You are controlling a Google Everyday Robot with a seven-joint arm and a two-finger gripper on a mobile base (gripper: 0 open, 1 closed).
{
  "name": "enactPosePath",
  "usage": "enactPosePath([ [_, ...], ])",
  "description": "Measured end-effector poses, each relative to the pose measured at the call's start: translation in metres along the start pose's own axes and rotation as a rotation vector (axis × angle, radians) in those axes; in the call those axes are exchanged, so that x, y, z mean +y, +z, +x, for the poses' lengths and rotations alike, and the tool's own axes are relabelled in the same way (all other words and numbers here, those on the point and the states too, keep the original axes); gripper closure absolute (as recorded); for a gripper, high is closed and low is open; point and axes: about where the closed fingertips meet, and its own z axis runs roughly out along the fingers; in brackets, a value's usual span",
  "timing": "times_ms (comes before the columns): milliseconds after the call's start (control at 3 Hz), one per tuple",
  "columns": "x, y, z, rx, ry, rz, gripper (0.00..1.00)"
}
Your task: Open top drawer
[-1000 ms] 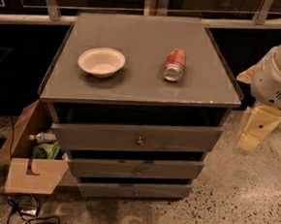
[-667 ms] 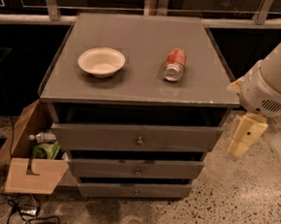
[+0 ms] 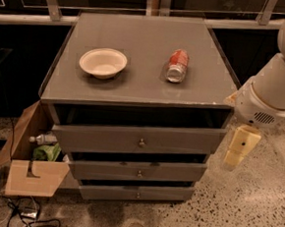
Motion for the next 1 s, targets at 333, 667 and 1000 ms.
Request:
enactPosePath([
  [333, 0.013, 0.021, 0.0, -0.013, 0.01, -0.048, 0.0],
  [667, 0.031, 0.062, -0.004, -0.025, 0.022, -0.097, 0.0],
  [1000, 0.033, 0.092, -0.011, -0.02, 0.015, -0.099, 0.0],
])
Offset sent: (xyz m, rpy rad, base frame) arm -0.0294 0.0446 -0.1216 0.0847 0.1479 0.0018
